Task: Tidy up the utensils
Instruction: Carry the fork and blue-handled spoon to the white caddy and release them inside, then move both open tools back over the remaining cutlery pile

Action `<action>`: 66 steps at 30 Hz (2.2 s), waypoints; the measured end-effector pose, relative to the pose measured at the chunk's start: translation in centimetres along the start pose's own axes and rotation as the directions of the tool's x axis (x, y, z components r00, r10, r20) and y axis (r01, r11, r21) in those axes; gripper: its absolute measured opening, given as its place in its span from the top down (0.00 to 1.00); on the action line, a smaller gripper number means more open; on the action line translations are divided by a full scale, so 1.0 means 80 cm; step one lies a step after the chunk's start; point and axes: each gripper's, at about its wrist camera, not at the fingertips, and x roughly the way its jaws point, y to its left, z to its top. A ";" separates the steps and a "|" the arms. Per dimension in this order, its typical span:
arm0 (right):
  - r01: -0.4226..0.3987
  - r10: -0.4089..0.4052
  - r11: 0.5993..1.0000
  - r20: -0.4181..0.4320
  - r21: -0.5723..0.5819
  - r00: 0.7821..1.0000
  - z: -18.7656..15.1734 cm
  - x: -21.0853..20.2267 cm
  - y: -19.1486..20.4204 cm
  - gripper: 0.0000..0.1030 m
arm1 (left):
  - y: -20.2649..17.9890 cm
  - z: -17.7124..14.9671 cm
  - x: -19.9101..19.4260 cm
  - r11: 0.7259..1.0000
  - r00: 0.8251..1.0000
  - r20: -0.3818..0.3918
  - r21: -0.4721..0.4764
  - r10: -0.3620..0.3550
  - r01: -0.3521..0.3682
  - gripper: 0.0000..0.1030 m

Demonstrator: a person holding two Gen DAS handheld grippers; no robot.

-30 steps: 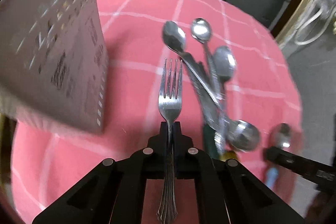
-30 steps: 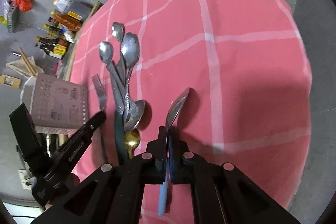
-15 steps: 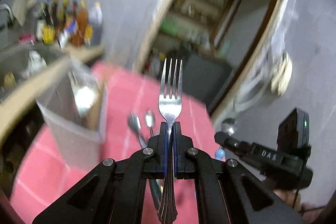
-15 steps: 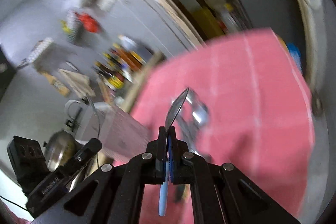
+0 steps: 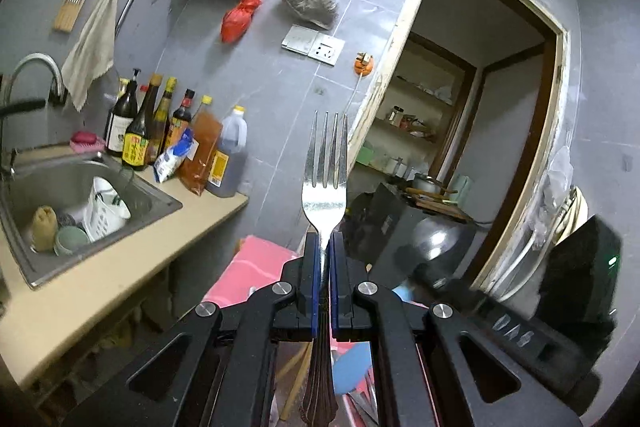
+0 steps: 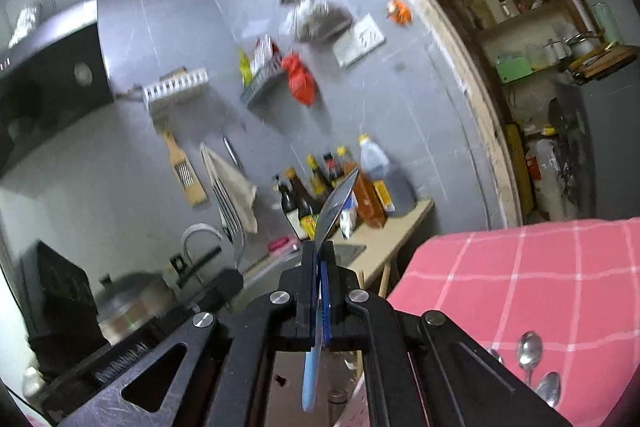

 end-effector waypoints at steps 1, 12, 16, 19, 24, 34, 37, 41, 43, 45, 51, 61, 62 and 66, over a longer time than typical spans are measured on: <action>0.006 -0.006 1.000 -0.010 -0.013 1.000 -0.007 0.007 -0.001 0.98 | 0.004 0.000 -0.001 1.000 1.000 0.004 -0.002 0.000 0.000 0.98; 0.014 -0.035 0.986 -0.126 -0.168 0.991 -0.048 0.008 0.013 0.97 | 0.007 -0.027 -0.013 0.998 0.999 -0.048 0.062 0.011 -0.008 0.98; 0.017 -0.040 0.988 -0.148 -0.156 0.988 -0.048 0.004 0.009 0.96 | 0.015 -0.028 -0.018 1.000 0.999 -0.052 0.028 0.013 -0.012 0.98; 0.014 -0.035 0.990 -0.153 -0.141 0.988 -0.047 0.000 0.005 0.84 | 0.018 -0.027 -0.018 1.000 0.998 -0.068 0.014 0.009 -0.008 0.98; 0.018 -0.036 0.992 -0.144 -0.126 0.989 -0.046 -0.007 0.005 0.83 | 0.014 -0.031 -0.020 1.000 0.997 -0.081 0.025 0.002 0.000 0.97; 0.161 -0.163 0.986 -0.045 -0.047 0.986 -0.026 -0.087 -0.015 0.56 | -0.011 -0.038 -0.046 0.998 0.998 -0.070 0.056 -0.005 0.009 0.78; 0.217 -0.218 0.975 -0.044 -0.037 0.975 -0.025 -0.117 -0.026 0.51 | -0.024 -0.042 -0.058 0.998 0.997 -0.075 0.059 -0.008 0.013 0.78; 0.301 -0.303 0.953 -0.059 -0.035 0.951 -0.028 -0.163 -0.044 0.29 | -0.054 -0.051 -0.077 0.995 0.997 -0.076 0.101 -0.017 0.024 0.55; 0.338 -0.341 0.940 -0.083 -0.044 0.937 -0.034 -0.183 -0.051 0.26 | -0.067 -0.059 -0.083 0.995 0.994 -0.099 0.091 -0.039 0.048 0.51; 0.372 -0.375 0.927 -0.113 -0.049 0.920 -0.042 -0.198 -0.060 0.23 | -0.082 -0.070 -0.083 0.993 0.988 -0.143 0.098 -0.051 0.065 0.51; 0.444 -0.439 0.895 -0.264 -0.042 0.859 -0.073 -0.223 -0.092 0.22 | -0.118 -0.122 -0.069 0.990 0.951 -0.304 0.108 -0.058 0.095 0.49; 0.441 -0.390 0.898 -0.467 -0.001 0.793 -0.116 -0.214 -0.138 0.29 | -0.119 -0.205 -0.023 0.996 0.838 -0.546 0.076 0.008 0.039 0.49; 0.439 -0.387 0.898 -0.471 0.000 0.792 -0.115 -0.214 -0.140 0.31 | -0.120 -0.209 -0.022 0.996 0.832 -0.554 0.078 0.012 0.038 0.49; 0.431 -0.371 0.902 -0.497 0.008 0.784 -0.116 -0.207 -0.157 0.41 | -0.124 -0.222 -0.015 0.996 0.817 -0.576 0.081 0.028 0.023 0.49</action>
